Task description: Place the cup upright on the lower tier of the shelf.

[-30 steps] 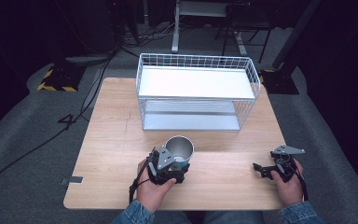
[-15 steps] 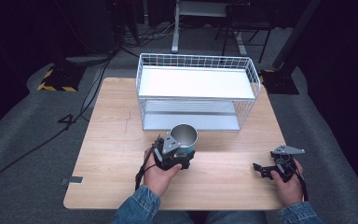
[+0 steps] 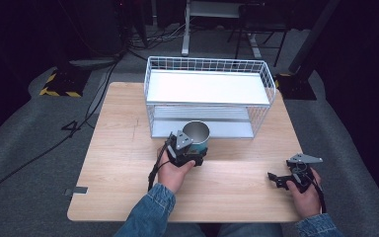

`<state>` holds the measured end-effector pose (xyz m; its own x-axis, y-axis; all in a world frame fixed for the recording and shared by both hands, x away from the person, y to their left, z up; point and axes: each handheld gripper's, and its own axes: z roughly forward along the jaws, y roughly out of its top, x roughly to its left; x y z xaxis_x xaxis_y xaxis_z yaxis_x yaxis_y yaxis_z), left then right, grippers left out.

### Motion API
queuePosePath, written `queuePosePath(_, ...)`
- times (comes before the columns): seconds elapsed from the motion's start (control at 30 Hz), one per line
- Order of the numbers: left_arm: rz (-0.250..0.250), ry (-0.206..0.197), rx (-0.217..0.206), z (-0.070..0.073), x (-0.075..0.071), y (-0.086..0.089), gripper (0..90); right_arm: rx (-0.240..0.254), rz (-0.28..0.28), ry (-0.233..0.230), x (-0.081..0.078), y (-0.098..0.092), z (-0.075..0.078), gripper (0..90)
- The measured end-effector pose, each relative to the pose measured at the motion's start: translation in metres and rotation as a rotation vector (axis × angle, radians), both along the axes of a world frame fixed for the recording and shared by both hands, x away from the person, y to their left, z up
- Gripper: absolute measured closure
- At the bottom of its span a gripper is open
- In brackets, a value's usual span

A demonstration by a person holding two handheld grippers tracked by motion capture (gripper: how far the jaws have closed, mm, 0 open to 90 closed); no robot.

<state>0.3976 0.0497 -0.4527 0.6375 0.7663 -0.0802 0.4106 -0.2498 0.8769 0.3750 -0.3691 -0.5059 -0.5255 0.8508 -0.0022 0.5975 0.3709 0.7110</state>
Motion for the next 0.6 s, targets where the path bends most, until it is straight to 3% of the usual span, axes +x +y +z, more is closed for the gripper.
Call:
queuePosePath(0.1,0.025,-0.006,0.021,-0.003,0.01,-0.002,22.9,0.0,0.0,0.0,0.0,0.0,0.0,0.1)
queuePosePath(0.2,0.028,0.0,0.001,-0.007,0.018,-0.004,22.9,0.0,0.0,0.0,0.0,0.0,0.0,0.1)
queuePosePath(0.3,0.047,-0.005,0.036,-0.008,0.026,-0.006,22.9,0.0,0.002,0.001,0.0,0.0,0.0,0.1)
queuePosePath(0.6,0.068,-0.019,0.046,-0.009,0.048,-0.014,22.8,-0.001,0.001,0.001,0.0,0.0,0.0,0.1)
